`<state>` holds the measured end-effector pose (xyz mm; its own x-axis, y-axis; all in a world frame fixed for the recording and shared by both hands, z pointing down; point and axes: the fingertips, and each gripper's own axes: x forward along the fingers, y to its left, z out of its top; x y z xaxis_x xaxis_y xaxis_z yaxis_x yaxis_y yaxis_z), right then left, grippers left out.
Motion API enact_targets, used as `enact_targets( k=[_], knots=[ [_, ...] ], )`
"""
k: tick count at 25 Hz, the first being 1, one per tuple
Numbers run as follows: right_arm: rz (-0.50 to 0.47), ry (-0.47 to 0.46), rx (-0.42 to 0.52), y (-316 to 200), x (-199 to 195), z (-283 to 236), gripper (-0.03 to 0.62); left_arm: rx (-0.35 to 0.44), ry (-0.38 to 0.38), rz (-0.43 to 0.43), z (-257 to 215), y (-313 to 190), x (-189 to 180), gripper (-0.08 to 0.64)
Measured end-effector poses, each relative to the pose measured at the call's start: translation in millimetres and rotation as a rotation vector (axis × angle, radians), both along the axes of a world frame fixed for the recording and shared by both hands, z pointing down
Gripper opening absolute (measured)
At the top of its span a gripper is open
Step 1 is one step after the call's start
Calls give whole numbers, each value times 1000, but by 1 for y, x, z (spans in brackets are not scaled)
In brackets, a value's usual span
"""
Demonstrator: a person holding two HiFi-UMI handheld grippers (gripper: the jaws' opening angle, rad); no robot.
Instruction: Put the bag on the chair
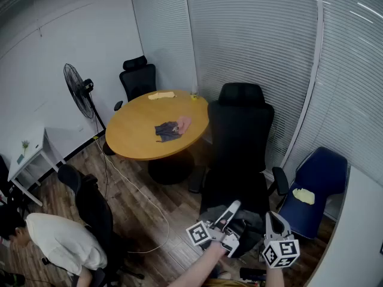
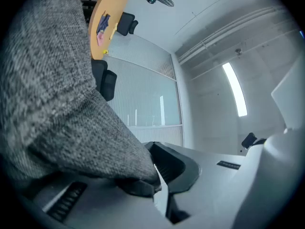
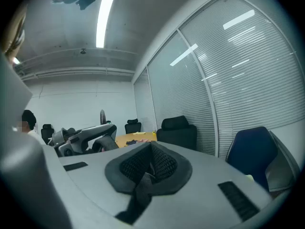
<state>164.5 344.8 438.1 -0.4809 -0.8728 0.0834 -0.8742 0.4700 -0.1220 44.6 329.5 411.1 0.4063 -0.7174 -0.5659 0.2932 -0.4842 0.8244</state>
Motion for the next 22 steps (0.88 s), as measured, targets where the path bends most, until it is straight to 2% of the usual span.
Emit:
enact_targets(
  k=[6,12,16,22],
  knots=[
    [17,-7,-4,1,6,3,12,17,3,-7,-4,2,-5,23],
    [2,-125,9,-8,10,-5,12,8,2,-10,-6,-12,-3,23],
    [-10,-127,12,-26,12,0,12,9,-1,-26,-9,-34,-4,23],
    [-2,-110,-24,-71,12,14,12,-32,-3,-41,9,-81,-8,23]
  ],
)
